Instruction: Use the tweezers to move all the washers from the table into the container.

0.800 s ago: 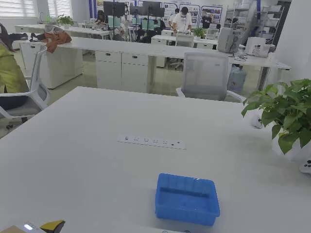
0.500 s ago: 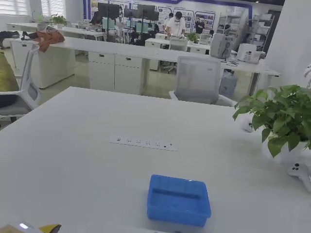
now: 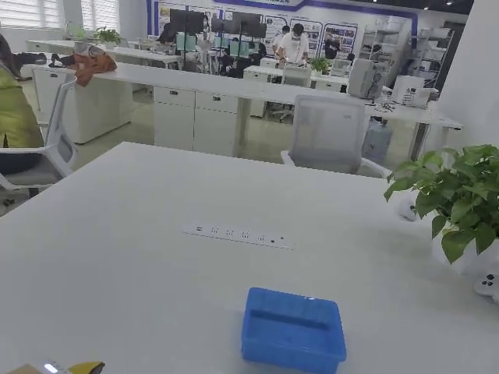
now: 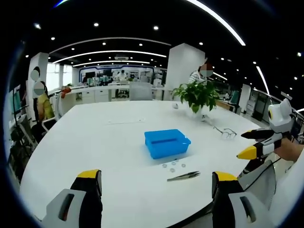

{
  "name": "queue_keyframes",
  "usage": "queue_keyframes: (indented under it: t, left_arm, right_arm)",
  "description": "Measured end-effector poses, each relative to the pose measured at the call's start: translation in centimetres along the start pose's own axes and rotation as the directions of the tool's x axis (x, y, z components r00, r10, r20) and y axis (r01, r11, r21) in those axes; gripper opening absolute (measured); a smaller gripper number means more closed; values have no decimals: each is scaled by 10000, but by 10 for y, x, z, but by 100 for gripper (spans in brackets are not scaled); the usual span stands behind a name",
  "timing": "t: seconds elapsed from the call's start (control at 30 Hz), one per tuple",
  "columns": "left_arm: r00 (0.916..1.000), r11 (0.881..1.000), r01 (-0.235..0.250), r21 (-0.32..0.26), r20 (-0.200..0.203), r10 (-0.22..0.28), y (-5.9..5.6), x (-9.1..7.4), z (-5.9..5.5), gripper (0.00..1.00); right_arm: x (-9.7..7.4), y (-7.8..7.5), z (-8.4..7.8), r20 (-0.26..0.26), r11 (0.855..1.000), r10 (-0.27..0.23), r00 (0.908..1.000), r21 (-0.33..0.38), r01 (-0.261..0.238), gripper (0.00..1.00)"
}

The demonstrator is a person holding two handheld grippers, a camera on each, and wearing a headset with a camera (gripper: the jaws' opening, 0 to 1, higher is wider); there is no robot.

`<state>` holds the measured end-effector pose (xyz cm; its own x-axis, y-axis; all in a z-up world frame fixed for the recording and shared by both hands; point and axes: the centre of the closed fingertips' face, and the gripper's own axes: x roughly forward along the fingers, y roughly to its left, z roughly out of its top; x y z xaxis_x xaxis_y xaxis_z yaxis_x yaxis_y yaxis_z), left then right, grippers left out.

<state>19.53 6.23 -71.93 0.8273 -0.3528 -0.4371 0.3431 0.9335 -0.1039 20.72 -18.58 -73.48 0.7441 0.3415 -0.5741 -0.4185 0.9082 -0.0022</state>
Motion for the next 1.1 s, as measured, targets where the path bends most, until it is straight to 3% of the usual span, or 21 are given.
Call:
queue_keyframes:
  t: [0.27, 0.53, 0.73, 0.9, 0.97, 1.1]
  left_arm:
    - [9999, 9998, 7, 198, -161, -4, 3, 1, -2, 99]
    - [9992, 10000, 61, 54, -401, -58, 7, 6, -5, 99]
    - [9992, 9993, 118, 359, -396, -104, 11, 7, -2, 99]
    - [9974, 9946, 415, 952, -623, -357, 9, 11, -3, 85]
    - [9966, 9921, 543, 1130, -684, -468, 8, 14, -3, 85]
    - [9861, 9761, 1334, 1716, -1211, -1134, 1, 23, -6, 75]
  right_arm:
    - [3, 4, 1, -101, 9995, 191, 9998, -236, -193, 97]
    - [4, 5, 1, -181, 9996, 75, 9998, -260, -79, 97]
    - [7, 3, 0, -279, 9996, 18, 9996, -272, -26, 96]
    - [8, -1, 1, -327, 9989, -191, 9993, -445, 176, 96]
    - [8, -3, 0, -418, 9987, -242, 9988, -469, 222, 94]
    - [8, -7, 0, -449, 9989, -273, 9986, -400, 255, 94]
